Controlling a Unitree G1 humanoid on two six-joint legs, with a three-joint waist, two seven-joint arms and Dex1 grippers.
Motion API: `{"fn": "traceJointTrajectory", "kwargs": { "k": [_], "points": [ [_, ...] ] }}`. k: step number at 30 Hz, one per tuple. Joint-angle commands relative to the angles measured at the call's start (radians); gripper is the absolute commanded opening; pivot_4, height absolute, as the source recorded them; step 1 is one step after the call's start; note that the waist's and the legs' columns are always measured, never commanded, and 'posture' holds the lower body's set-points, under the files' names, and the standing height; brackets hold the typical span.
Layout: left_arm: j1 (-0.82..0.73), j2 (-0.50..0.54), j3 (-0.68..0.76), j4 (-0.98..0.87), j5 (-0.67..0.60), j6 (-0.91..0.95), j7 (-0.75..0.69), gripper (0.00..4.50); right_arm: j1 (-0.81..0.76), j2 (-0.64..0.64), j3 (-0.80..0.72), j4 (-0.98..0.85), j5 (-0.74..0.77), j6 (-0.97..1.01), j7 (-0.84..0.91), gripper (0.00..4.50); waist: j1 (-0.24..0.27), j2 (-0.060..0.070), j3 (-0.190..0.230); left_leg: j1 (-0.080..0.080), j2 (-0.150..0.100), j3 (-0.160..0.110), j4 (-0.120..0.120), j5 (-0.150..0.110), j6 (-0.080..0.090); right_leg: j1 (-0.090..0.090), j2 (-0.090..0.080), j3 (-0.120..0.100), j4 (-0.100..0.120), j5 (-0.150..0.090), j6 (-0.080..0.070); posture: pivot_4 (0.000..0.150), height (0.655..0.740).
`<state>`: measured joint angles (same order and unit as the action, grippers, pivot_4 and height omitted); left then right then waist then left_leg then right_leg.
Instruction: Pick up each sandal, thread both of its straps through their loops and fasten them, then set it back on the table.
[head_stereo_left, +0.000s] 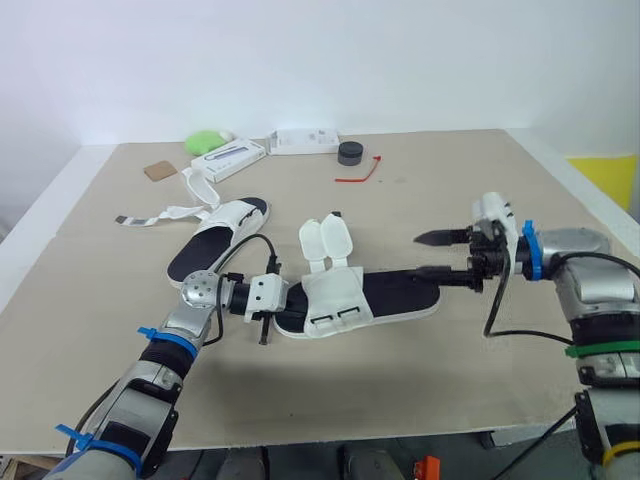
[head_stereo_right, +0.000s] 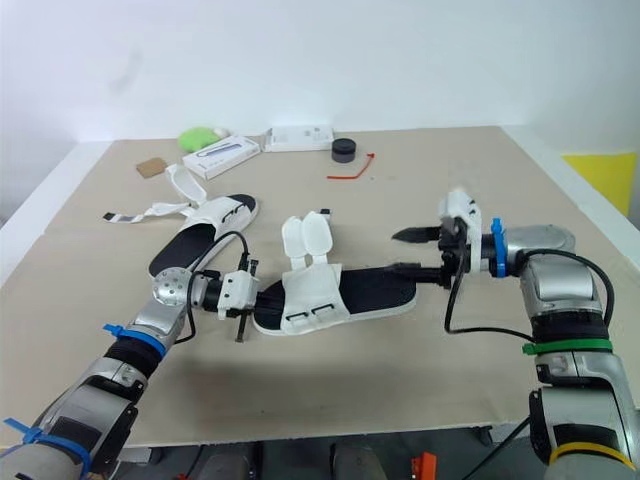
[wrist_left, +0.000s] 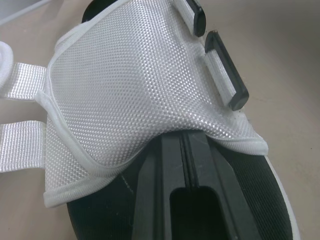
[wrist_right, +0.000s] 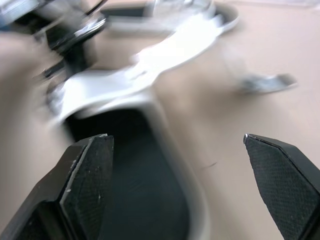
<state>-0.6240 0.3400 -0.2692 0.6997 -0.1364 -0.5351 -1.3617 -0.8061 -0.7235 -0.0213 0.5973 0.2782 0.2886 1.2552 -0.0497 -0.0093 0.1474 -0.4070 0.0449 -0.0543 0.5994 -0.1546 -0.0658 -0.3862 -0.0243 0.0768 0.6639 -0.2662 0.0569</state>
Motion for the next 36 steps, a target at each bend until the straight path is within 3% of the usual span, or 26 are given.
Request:
{"fn": "traceJointTrajectory", "kwargs": {
  "k": [1,8,14,19,24,30,36],
  "points": [
    [0.070,0.002,-0.085,0.097,0.096,0.054,-0.032,0.00,-0.033,0.035,0.008,0.087,-0.064,-0.069,-0.103,4.47,0.004,0.001,-0.002,0.000,0.000,0.000,0.000,0.000,0.000,0.000,0.000,0.000,0.000,0.000,0.000,0.150,0.7400],
    [0.070,0.000,-0.081,0.097,0.099,0.055,-0.036,0.00,-0.059,0.050,0.008,0.150,-0.091,-0.118,-0.106,4.47,0.005,0.001,-0.003,-0.002,-0.003,-0.001,-0.002,-0.002,0.003,0.006,0.001,0.005,0.000,-0.005,0.002,0.150,0.7400],
    [0.091,-0.012,-0.063,0.035,0.066,0.134,-0.012,0.00,0.108,0.052,0.092,0.034,-0.083,-0.097,0.076,4.47,0.005,-0.001,-0.004,0.000,-0.003,-0.003,-0.001,-0.003,0.004,0.010,0.001,0.004,0.000,-0.007,0.003,0.150,0.7400],
    [0.098,-0.004,-0.067,0.019,0.066,0.147,-0.004,0.00,0.113,0.066,0.085,0.033,-0.093,-0.103,0.047,4.47,0.002,0.000,-0.005,0.001,-0.005,-0.002,-0.001,-0.004,0.004,0.010,0.001,0.007,0.000,-0.008,0.004,0.150,0.7400],
    [0.099,-0.004,-0.073,0.013,0.068,0.146,-0.007,0.00,0.025,0.085,0.073,0.062,-0.080,-0.045,0.034,4.47,0.002,0.000,-0.005,0.002,-0.005,-0.002,-0.001,-0.004,0.004,0.010,0.001,0.006,0.000,-0.008,0.004,0.150,0.7400],
    [0.098,0.000,-0.087,0.018,0.081,0.127,-0.021,0.00,-0.203,0.104,0.000,0.182,0.022,0.235,0.050,4.47,0.001,0.002,-0.004,0.001,-0.006,-0.002,-0.001,-0.004,0.004,0.009,0.000,0.007,0.000,-0.008,0.004,0.150,0.7400],
    [0.094,0.004,-0.092,0.028,0.091,0.104,-0.023,0.00,-0.371,0.140,0.029,0.307,0.000,0.453,0.034,4.47,0.004,0.002,-0.004,0.000,-0.006,-0.003,-0.004,-0.006,0.004,0.006,0.000,0.007,0.000,-0.010,0.001,0.150,0.7400]
  ]
}}
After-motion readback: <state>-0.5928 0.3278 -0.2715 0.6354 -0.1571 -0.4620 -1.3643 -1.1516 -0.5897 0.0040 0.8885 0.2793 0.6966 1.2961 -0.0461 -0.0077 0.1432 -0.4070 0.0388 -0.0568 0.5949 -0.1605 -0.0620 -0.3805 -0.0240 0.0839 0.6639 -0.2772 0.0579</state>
